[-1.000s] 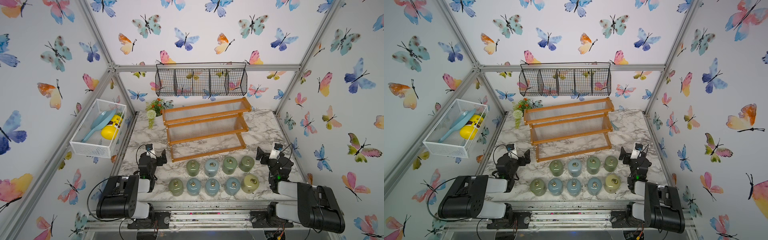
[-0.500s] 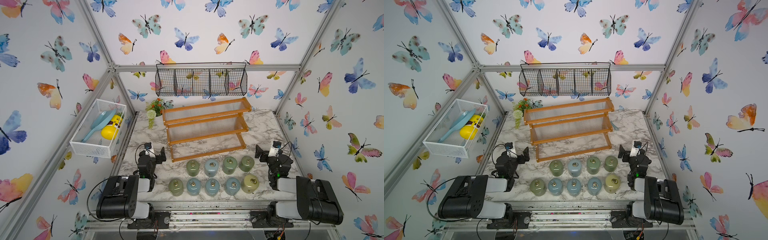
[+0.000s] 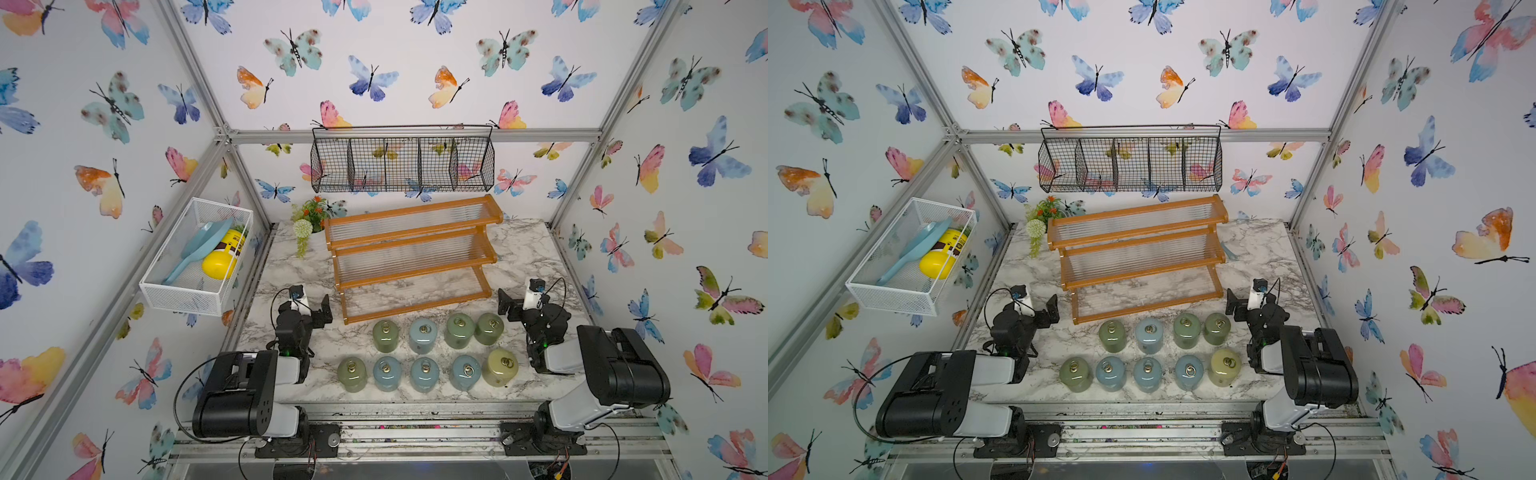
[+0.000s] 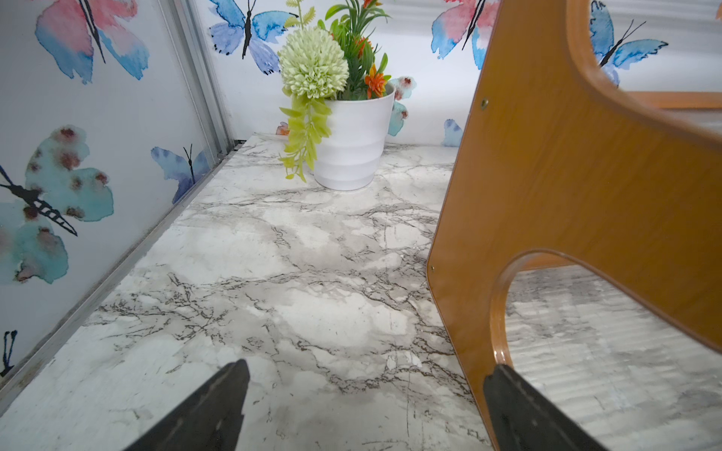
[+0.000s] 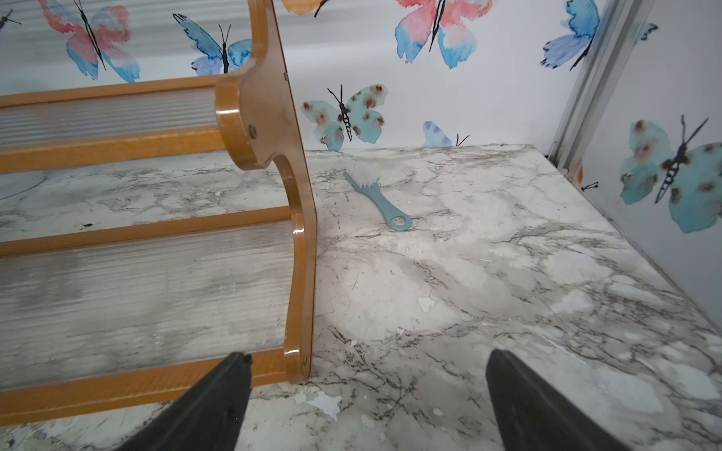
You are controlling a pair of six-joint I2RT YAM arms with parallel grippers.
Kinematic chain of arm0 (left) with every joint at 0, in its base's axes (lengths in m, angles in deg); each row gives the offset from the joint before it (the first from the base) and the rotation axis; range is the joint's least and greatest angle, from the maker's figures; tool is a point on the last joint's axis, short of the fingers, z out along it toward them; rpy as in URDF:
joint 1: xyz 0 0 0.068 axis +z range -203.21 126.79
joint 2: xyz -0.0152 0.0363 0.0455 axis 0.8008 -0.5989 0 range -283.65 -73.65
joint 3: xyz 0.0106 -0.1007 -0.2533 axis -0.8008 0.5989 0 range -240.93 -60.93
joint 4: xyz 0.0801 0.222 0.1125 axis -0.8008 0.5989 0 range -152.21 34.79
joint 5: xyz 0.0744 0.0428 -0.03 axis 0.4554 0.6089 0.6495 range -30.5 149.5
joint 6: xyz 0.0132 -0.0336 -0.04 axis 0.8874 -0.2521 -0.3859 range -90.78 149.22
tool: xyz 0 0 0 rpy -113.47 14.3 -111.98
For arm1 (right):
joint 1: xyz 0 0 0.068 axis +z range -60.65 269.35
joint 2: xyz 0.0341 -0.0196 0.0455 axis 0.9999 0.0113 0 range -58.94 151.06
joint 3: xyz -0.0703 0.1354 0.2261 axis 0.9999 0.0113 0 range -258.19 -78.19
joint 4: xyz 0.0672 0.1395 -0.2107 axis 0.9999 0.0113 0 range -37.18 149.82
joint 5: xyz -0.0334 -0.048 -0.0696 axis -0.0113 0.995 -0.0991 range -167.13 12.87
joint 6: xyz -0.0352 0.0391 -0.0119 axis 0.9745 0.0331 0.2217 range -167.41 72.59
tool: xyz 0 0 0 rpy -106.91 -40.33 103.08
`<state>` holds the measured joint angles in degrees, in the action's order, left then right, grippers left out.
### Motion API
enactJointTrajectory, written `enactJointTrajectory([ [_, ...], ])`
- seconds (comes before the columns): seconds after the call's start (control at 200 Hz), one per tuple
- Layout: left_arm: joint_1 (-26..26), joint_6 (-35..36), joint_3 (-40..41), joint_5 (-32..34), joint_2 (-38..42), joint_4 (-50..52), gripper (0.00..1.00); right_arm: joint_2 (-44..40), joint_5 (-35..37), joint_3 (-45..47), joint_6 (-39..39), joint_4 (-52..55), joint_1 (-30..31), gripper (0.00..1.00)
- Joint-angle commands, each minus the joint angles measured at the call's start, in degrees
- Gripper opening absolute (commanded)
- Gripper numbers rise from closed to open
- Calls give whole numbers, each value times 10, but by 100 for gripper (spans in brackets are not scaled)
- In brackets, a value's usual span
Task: Remove the tea canisters from the shelf
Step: Reset both arms
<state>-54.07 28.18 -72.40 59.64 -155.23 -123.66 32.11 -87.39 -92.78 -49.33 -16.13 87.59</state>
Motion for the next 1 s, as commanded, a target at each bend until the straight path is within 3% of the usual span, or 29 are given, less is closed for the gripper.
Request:
enactJointTrajectory([
  [0.0, -1, 6, -6, 10, 9, 1, 98, 0, 7, -6, 8, 4, 4, 100],
  [0.991, -3, 7, -9, 13, 9, 5, 98, -4, 7, -7, 9, 12, 4, 100],
])
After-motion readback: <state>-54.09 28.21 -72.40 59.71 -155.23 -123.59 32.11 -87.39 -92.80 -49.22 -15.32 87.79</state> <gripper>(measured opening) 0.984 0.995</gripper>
